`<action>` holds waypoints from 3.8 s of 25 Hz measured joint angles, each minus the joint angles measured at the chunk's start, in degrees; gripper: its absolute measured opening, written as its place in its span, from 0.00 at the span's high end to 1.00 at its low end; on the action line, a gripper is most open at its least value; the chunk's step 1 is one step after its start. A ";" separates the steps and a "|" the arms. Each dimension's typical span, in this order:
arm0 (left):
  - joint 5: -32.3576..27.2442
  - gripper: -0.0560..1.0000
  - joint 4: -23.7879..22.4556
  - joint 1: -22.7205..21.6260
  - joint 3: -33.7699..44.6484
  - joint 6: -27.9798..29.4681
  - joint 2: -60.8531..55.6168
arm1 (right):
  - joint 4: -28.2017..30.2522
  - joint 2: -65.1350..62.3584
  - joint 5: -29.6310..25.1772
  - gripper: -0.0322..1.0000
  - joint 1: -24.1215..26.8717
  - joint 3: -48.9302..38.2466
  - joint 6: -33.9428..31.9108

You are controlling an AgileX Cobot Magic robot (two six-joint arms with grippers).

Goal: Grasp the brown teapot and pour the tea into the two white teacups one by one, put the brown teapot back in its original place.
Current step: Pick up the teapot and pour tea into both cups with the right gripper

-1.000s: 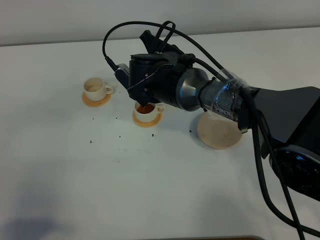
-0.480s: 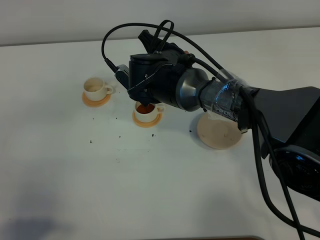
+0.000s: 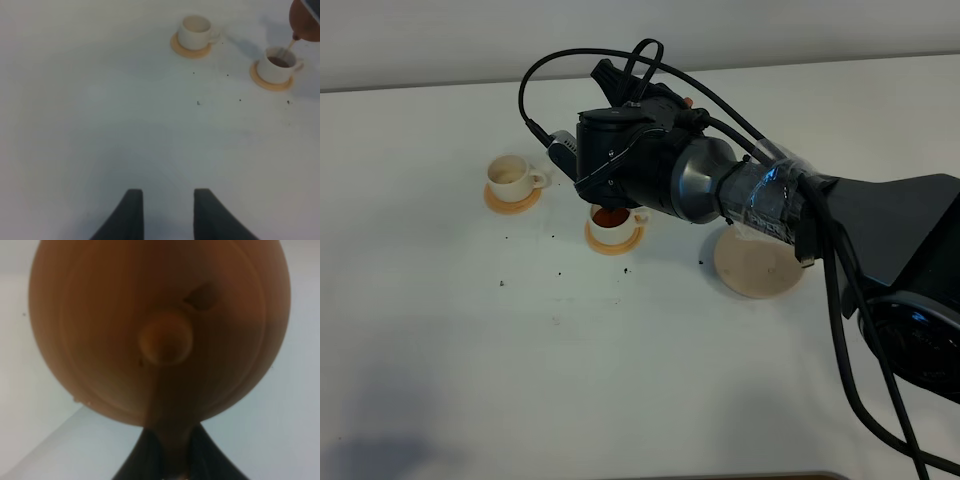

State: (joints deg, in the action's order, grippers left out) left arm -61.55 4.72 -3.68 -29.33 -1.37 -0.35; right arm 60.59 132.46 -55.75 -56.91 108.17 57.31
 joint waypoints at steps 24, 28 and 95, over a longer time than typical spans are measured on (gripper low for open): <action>0.00 0.71 0.00 0.00 0.00 0.07 0.00 | 1.65 0.00 0.00 0.88 -0.07 0.00 1.40; 0.00 0.71 0.00 0.00 0.00 0.07 0.00 | 1.65 0.00 0.00 0.88 -0.07 0.00 1.41; 0.00 0.71 0.00 0.00 0.00 0.07 0.00 | -44.57 -7.39 -14.12 0.88 7.33 4.94 -26.71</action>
State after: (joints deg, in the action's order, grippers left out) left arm -61.55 4.72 -3.68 -29.33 -1.30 -0.35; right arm 16.01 125.07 -69.87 -49.58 113.11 30.60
